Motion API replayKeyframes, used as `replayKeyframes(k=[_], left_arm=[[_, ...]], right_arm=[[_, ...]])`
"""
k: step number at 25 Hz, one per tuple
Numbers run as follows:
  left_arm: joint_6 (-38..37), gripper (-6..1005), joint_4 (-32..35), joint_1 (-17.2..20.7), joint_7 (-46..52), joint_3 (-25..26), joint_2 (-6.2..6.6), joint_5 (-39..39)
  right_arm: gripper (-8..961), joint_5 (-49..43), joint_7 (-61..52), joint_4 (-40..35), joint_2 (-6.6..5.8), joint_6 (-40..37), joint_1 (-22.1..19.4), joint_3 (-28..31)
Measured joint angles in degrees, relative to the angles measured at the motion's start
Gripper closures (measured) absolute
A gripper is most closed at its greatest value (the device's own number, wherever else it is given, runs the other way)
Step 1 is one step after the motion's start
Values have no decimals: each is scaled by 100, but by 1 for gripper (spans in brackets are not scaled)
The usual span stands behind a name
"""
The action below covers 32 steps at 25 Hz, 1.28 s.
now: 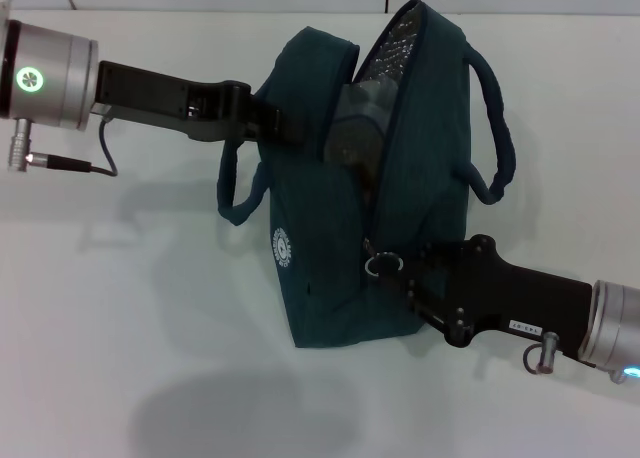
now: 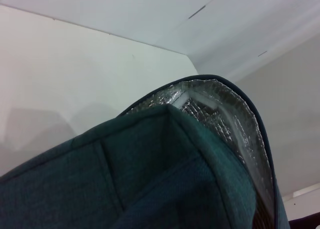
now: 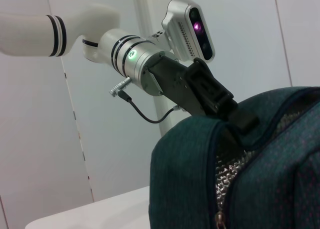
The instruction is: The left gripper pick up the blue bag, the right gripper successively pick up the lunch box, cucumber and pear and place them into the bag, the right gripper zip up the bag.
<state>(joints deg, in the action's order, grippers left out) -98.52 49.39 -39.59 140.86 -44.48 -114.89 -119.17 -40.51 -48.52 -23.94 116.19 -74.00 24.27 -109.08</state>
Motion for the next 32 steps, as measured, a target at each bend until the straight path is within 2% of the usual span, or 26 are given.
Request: replayKeyframes(k=[4, 12, 23, 32], left_arm=[[0, 933, 0, 1, -10, 0, 2, 0], [0, 933, 0, 20, -22, 0, 2, 2], [1, 932, 0, 45, -23, 0, 4, 11], [7, 932, 0, 57, -50, 0, 10, 5]], right_arm=[[766, -22, 5, -4, 0, 1, 14, 0], [937, -25, 203, -48, 0, -9, 17, -151], [935, 16, 215, -43, 0, -88, -34, -99], [935, 528, 286, 162, -56, -949, -169, 118]])
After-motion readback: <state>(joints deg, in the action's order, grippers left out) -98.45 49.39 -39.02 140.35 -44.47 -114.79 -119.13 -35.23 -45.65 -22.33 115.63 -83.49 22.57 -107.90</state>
